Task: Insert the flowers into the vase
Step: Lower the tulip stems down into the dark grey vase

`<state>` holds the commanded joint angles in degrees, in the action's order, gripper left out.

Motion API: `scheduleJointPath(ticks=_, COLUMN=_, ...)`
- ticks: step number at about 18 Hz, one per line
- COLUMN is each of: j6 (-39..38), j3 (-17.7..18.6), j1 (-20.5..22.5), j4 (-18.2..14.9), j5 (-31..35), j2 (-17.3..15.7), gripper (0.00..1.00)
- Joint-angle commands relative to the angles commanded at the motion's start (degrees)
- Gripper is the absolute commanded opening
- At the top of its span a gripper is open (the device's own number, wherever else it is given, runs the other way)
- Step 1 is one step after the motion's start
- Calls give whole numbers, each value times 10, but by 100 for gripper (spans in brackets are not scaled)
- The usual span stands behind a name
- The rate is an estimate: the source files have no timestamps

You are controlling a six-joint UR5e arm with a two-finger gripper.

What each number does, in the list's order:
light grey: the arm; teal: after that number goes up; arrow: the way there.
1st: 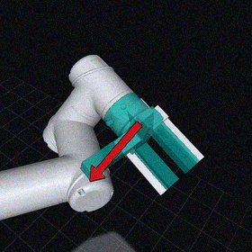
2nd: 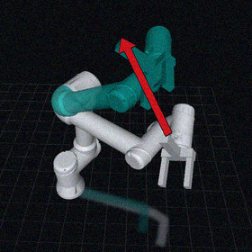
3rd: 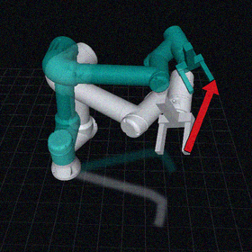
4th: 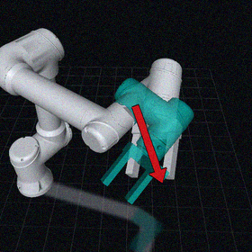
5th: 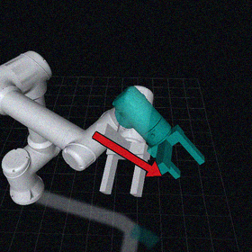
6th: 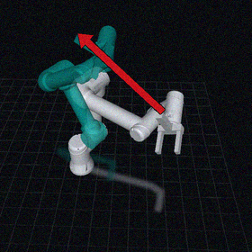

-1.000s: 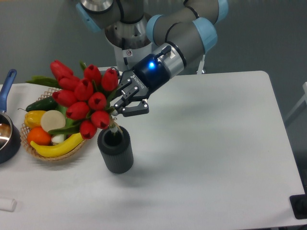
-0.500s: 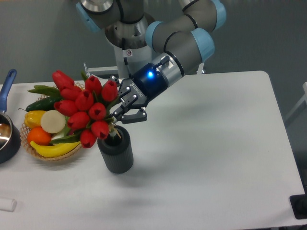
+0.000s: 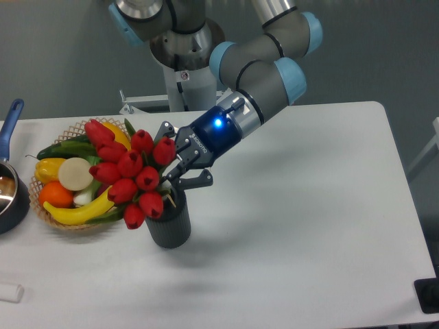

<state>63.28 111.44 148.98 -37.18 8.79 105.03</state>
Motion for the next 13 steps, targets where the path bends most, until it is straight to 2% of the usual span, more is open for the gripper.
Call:
scheduleJointPath(ticks=5, j6=18, j3=4, j1=-1, j4=0, j5=0, j2=11, gripper=31)
scheduleJointPath(ticks=9, j6=28, j3=21, j1=0, j4=0, j5=1, j2=13, gripper=32)
scheduleJointPath(ticks=13, j6=74, j3=43, j1=0, j4=-1, j5=1, j2=18, gripper=32)
